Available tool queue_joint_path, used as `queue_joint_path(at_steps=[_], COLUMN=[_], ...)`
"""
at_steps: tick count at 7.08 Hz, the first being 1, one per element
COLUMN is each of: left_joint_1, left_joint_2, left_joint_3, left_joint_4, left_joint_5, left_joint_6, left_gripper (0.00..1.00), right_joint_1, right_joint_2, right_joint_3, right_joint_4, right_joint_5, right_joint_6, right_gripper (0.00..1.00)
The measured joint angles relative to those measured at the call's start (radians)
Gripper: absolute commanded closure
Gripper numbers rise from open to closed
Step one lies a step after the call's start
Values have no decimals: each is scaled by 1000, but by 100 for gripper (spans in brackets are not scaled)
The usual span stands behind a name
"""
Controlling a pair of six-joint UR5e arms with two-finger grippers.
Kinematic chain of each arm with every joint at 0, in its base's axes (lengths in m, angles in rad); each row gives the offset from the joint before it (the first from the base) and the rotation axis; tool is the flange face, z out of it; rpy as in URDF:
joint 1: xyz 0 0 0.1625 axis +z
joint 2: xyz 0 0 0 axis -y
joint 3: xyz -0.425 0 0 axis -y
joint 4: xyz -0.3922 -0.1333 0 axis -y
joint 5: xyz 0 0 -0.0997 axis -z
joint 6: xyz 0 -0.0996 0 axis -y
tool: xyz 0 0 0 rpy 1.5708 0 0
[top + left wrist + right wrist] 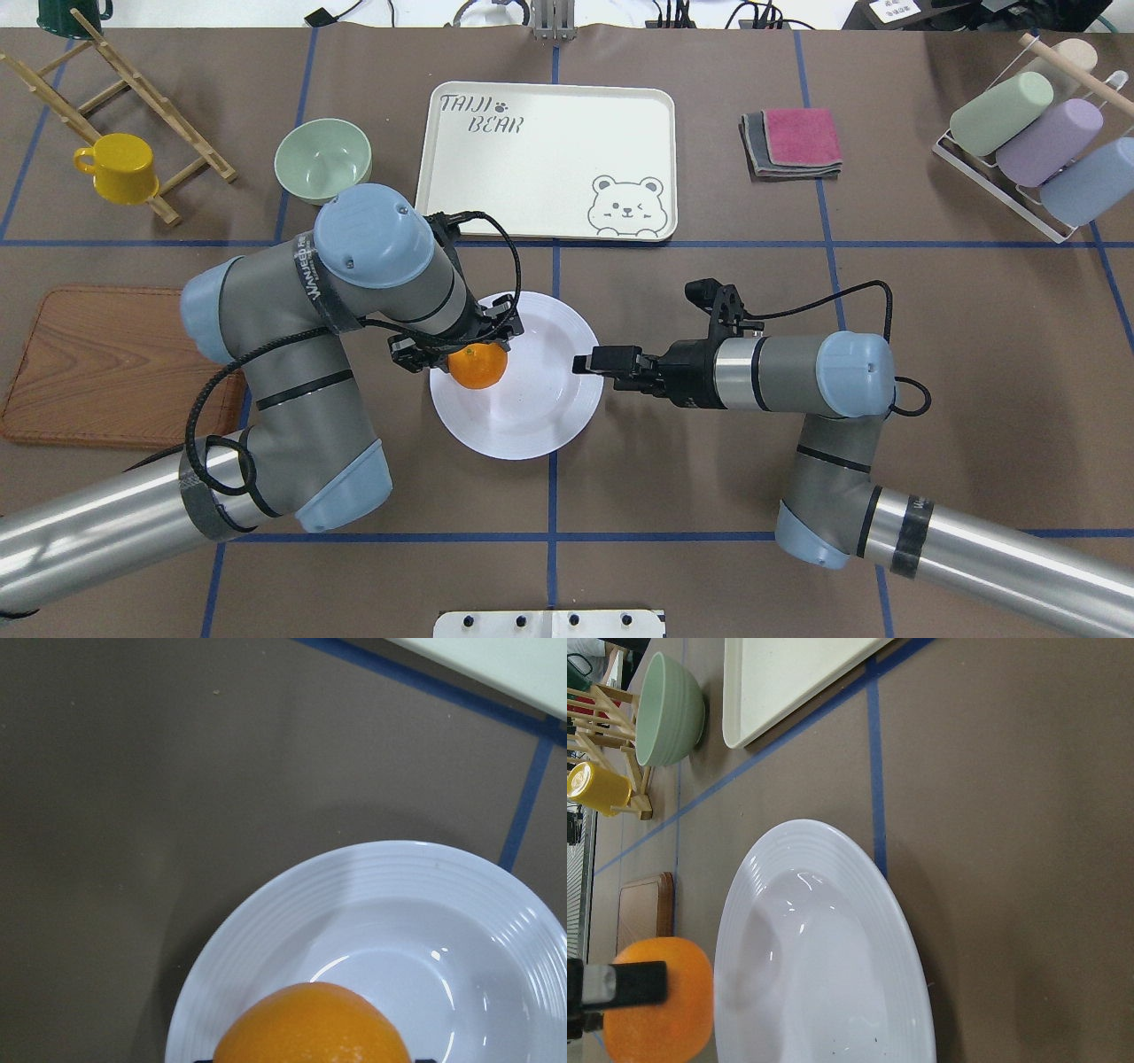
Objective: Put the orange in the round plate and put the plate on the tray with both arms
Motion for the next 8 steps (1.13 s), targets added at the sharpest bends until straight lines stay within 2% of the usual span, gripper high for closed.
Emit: queue_joint_path(at_steps=[1, 2, 3, 4, 6, 7, 8], left_joint_1=[3, 4, 4, 2, -10, -27, -57], left_joint_2=[-2, -2, -1, 0, 2, 5, 12], left_joint_3=[21, 34, 38, 33, 9, -12, -39], left_joint_4=[-22, -38, -44, -47, -48, -45, -41], left_joint_5=[8, 11, 13, 15, 14, 7, -25], left_joint_6=[-3, -3, -1, 1, 4, 10, 25], left_gripper=[18, 3, 2, 1, 1, 1, 1], right_joint_1=[-3, -6, -8, -9, -11, -11, -11], right_joint_2=[12, 25, 38, 50, 60, 61, 62], right_joint_3=[-6, -14, -21, -23, -25, -25, -24], right_joint_4=[-2, -6, -22, -43, -58, -59, -58], right_joint_5=[-2, -3, -4, -4, -5, -4, -3], right_joint_6=[2, 2, 2, 0, 0, -1, 0], right_gripper=[10, 10, 10, 18, 51, 59, 71])
